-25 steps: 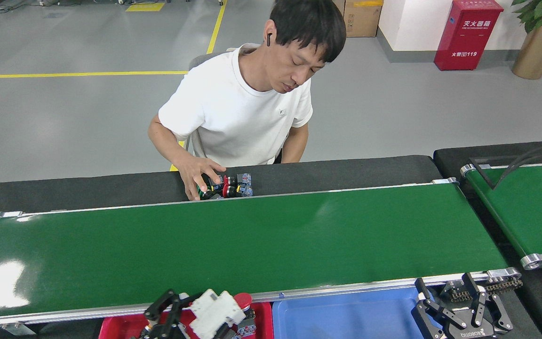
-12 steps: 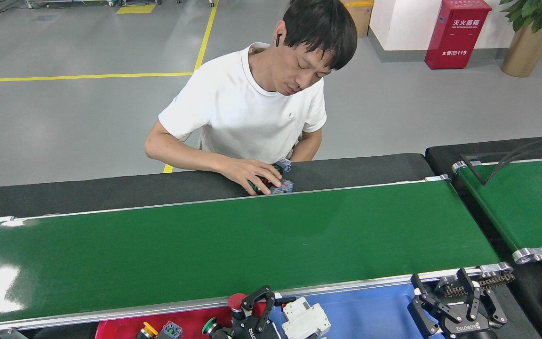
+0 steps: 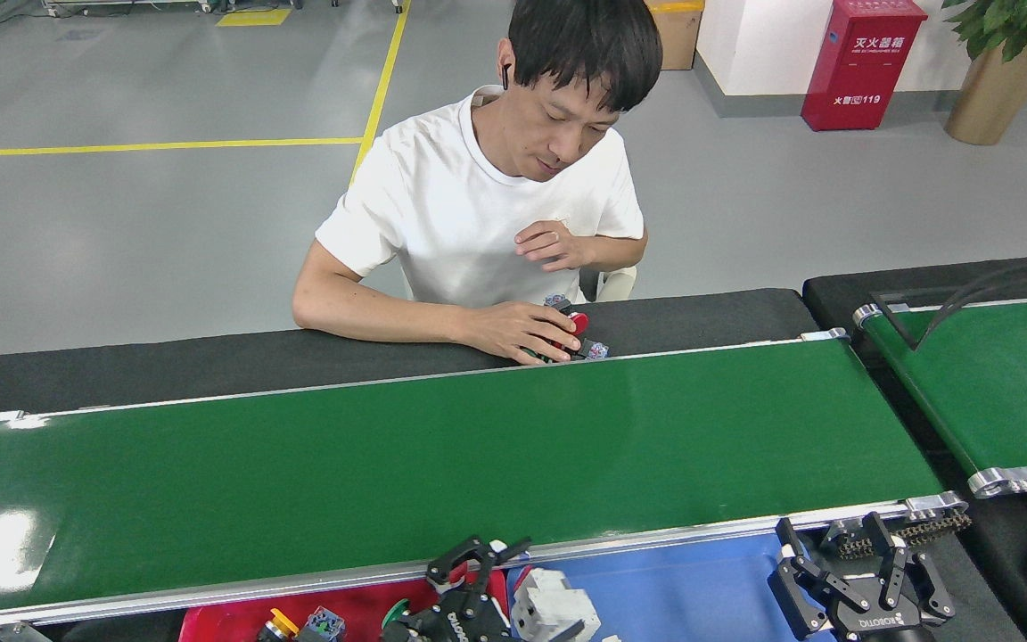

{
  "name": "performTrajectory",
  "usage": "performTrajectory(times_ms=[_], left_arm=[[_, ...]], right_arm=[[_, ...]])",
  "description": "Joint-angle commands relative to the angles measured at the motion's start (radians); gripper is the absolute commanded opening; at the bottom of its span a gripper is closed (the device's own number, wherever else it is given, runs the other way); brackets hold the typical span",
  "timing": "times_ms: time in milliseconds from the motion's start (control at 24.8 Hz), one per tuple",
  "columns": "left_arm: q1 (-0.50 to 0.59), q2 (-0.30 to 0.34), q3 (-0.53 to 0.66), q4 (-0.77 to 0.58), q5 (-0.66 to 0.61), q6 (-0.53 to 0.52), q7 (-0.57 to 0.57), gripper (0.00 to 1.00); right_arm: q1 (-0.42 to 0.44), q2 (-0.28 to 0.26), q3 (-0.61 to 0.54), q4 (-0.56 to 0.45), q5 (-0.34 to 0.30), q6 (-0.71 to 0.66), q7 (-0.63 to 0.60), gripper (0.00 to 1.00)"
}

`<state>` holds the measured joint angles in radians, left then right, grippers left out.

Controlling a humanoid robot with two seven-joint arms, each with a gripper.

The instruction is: Pick switch part from conveyor to tray

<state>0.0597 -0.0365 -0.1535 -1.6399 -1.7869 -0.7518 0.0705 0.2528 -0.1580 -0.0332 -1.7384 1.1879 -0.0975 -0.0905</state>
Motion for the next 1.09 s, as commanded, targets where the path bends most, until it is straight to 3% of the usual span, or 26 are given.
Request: performTrajectory(times_ms=[0,202,484,726,1048], left_arm=[[0.011,0.018,0.083,-0.043,0.063,-0.034,0.003,1.00],[0.080,0.012,0.353,-0.084,0.218,-0.032,-0.052,1.00],[0.129,-0.029,0.676,-0.077,0.233,0.068,-0.054,1.00],[0.164,-0.019,0.766,-0.044,0.334,0.072,-0.052,1.00],[0.189,-0.022,0.761,-0.034,0.376,0.104,-0.041,1.00]], right_arm=[[-0.003,0.000,-0.021,-0.009,-0.001,-0.001,0.000,0.99],[-0.004,-0.009,-0.027,-0.012,-0.002,-0.008,0.051,1.00],[-0.010,-0.015,-0.027,-0.013,-0.019,-0.070,0.081,0.99],[-0.012,-0.012,-0.028,-0.015,-0.019,-0.094,0.074,0.99],[-0.014,0.002,-0.045,-0.013,-0.031,-0.100,0.052,1.00]])
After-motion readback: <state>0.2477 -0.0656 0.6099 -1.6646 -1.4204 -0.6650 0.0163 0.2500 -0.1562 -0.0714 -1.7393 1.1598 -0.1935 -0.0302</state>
